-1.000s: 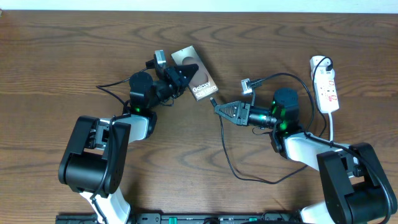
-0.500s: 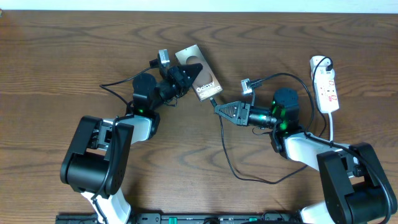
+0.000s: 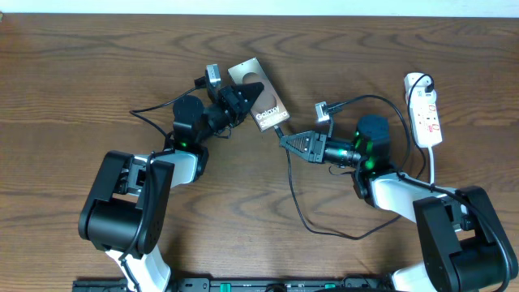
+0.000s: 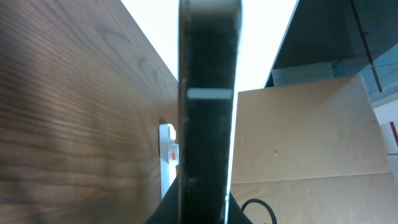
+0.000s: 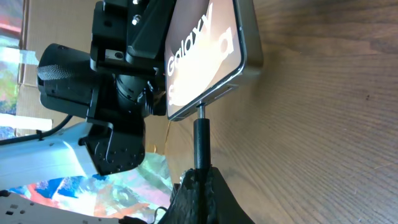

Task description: Plug charger to phone and switch on socket

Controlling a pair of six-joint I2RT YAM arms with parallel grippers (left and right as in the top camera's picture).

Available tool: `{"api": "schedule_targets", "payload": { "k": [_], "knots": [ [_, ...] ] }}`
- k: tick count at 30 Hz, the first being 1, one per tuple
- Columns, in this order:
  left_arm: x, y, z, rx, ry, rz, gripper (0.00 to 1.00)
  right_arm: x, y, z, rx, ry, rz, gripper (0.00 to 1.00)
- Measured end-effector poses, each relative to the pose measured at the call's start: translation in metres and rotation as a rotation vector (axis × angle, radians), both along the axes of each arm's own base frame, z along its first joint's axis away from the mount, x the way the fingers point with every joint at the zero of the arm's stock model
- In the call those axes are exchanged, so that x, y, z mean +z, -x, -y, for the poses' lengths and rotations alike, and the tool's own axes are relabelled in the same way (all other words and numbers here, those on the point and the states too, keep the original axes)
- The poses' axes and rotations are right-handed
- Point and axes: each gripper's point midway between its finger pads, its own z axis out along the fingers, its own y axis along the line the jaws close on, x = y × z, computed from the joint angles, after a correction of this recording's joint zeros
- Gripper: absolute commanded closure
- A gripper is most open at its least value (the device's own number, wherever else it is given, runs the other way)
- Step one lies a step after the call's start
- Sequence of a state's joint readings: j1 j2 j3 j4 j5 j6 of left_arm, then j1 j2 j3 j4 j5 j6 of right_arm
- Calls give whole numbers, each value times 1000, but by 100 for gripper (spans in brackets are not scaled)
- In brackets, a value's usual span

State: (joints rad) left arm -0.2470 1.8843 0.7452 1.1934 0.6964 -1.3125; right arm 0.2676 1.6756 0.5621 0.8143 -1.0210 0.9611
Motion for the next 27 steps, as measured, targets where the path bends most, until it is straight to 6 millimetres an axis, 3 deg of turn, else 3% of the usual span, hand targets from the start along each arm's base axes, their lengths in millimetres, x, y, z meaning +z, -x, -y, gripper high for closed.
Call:
{"api": "schedule_targets", "payload": {
  "k": [27],
  "knots": [
    [0,-1,0,6,0,0,93,1,-4,4,-16,-4,3,99]
  ]
}}
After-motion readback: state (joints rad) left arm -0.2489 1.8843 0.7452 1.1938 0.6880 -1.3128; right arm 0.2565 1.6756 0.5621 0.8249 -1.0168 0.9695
